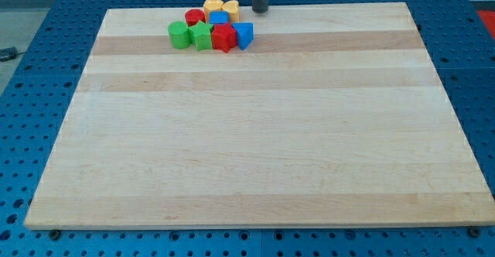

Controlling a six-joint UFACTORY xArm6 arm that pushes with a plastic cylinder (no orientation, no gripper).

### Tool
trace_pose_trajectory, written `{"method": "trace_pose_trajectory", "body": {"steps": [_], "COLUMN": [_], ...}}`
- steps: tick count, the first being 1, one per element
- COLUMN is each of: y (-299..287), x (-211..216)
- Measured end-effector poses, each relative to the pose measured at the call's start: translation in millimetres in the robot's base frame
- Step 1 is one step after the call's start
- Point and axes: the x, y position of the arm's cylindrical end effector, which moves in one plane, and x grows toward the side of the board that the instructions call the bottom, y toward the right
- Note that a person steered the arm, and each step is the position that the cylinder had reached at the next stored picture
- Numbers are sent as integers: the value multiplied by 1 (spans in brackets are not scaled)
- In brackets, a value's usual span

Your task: Push the yellow heart into the blue cube

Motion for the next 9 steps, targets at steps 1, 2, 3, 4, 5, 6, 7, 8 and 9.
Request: {"method": "trace_pose_trajectory", "body": {"steps": [1, 2, 3, 4, 5, 6, 7, 8, 9], "y": [-16, -20, -22, -34, -39, -39, -39, -20, 43], "x": [0, 1, 6, 10, 17, 21, 21, 17, 11]}}
